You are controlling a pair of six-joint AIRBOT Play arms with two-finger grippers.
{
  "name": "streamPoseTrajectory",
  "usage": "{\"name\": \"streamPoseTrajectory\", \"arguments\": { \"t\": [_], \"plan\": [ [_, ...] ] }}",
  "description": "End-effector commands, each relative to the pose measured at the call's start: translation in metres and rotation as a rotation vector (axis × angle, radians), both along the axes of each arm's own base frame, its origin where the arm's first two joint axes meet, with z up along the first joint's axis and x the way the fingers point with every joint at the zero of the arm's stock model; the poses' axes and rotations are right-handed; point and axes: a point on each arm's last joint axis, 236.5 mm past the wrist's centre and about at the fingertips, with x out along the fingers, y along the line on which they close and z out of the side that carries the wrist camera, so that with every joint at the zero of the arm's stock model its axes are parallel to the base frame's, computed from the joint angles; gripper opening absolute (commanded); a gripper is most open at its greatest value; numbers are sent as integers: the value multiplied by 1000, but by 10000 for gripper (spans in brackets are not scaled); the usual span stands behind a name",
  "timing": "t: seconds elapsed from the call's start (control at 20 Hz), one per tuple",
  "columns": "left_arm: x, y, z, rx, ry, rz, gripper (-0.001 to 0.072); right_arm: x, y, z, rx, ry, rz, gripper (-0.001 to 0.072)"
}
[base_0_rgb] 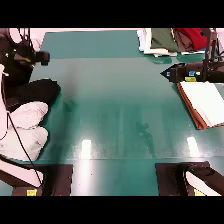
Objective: Fold the shirts.
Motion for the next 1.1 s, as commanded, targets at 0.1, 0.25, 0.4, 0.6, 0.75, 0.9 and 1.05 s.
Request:
{"name": "streamPoseTrajectory", "arguments": {
  "t": [0.1, 0.25, 0.4, 0.6, 0.75, 0.9, 1.05],
  "plan": [
    [-9, 39, -88, 0, 211, 81, 590, 0, 0, 0, 1, -2, -1, 18],
    [-17, 37, -109, -7, 263, 80, 589, 2, 0, 1, 3, -8, -5, 19],
    [-27, 37, -118, -3, 306, 77, 263, 6, -1, 5, 7, -26, -16, 18],
    [-16, 37, -68, 0, 181, 72, 26, 12, -1, 18, 24, -70, -31, 18],
    [-8, 35, 51, 9, -103, 63, 26, 16, -1, 62, 34, -171, -34, 18],
    [-42, 2, 189, -42, -396, -43, 26, 19, -4, 125, 52, -324, -49, 18],
    [-101, -58, 295, -72, -657, -222, 26, 15, -7, 170, 62, -435, -61, 18]
  ]
}}
